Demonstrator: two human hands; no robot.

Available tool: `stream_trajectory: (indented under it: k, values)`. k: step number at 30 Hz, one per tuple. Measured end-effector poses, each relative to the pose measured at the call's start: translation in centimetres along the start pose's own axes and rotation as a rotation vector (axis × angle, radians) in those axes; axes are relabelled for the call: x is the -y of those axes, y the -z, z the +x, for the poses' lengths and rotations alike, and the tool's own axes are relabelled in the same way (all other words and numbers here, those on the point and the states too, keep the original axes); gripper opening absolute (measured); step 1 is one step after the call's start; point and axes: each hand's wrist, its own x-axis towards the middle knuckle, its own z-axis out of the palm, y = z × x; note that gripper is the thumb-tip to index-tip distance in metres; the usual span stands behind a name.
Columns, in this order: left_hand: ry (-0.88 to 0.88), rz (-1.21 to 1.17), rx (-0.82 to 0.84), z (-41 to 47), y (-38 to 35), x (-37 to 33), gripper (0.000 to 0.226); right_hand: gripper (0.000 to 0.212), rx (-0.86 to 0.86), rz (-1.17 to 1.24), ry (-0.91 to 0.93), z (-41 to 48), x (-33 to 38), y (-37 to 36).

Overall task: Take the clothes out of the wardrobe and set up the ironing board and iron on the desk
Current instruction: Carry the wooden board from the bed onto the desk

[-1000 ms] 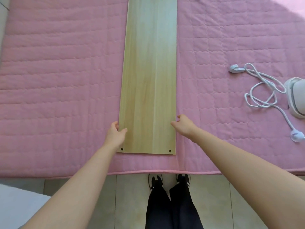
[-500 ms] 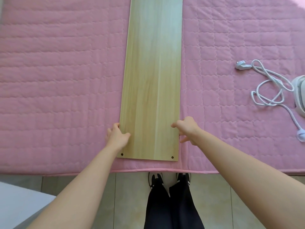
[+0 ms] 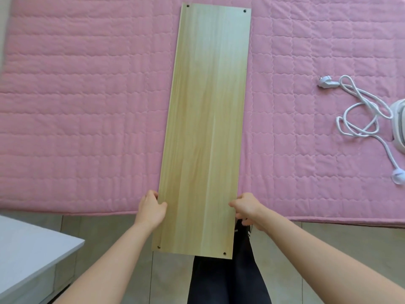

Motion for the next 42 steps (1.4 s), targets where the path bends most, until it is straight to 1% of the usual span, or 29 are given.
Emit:
stream_trajectory:
  k: [1,3,5,7,8,10,12,15,20,22,26,28,30,33,37,39,42]
  values:
    - [-0.035,-0.018,-0.021,0.7,0.5,-0.9,0.038,0.004,-0.038,-0.015,0.024,0.3,0.9,0.5]
    - [-0.091,-0.056,-0.061,2.4,1.7,-3.2,0.039,0.011,-0.113,-0.022,0.081,1.1,3.3,1.9]
    - [-0.120,-0.110,-0.076,4.1,3.0,-5.7,0.042,0.031,-0.167,0.009,0.124,1.9,5.7,3.7]
    - [-0.139,-0.168,-0.071,5.6,4.1,-8.0,0.045,0.042,-0.200,0.064,0.151,2.6,8.3,5.3]
    - [-0.147,-0.186,-0.071,6.4,4.6,-9.0,0.047,0.042,-0.217,0.089,0.170,3.1,9.5,6.0]
    - [-0.150,-0.227,-0.069,7.6,5.3,-10.8,0.050,0.036,-0.229,0.101,0.215,3.6,11.5,7.0]
    - [-0.157,-0.283,-0.057,8.5,5.7,-12.0,0.055,0.042,-0.198,0.116,0.213,4.4,12.7,7.6]
    - [-0.118,-0.329,-0.010,9.0,5.8,-13.1,0.070,0.048,-0.159,0.103,0.153,4.5,12.9,7.8]
    - [-0.037,-0.296,0.020,8.2,5.5,-12.8,0.081,0.054,-0.115,0.033,0.115,4.0,12.4,7.4]
    - [-0.004,-0.284,0.020,7.4,4.9,-11.9,0.083,0.056,-0.073,0.008,0.084,3.6,11.3,7.0]
    - [0.093,-0.267,0.014,5.4,3.1,-9.6,0.086,0.055,0.042,0.076,0.050,2.6,7.7,6.1]
    - [0.145,-0.247,0.020,4.4,2.1,-8.5,0.087,0.053,0.111,0.071,0.047,2.0,5.8,5.6]
    - [0.184,-0.250,0.011,3.3,1.1,-7.4,0.085,0.051,0.167,0.063,0.026,1.5,4.1,5.1]
    - [0.235,-0.292,-0.024,2.1,0.0,-6.1,0.078,0.047,0.243,0.126,-0.030,1.3,2.6,4.4]
    - [0.266,-0.389,-0.056,1.2,-0.8,-5.5,0.071,0.041,0.240,0.097,-0.046,1.1,2.6,3.9]
    - [0.269,-0.459,-0.092,1.0,-0.9,-5.7,0.064,0.039,0.196,-0.029,-0.048,1.3,2.8,3.9]
    - [0.248,-0.587,-0.144,0.1,-1.1,-6.1,0.047,0.029,0.111,-0.260,-0.022,1.5,3.2,4.5]
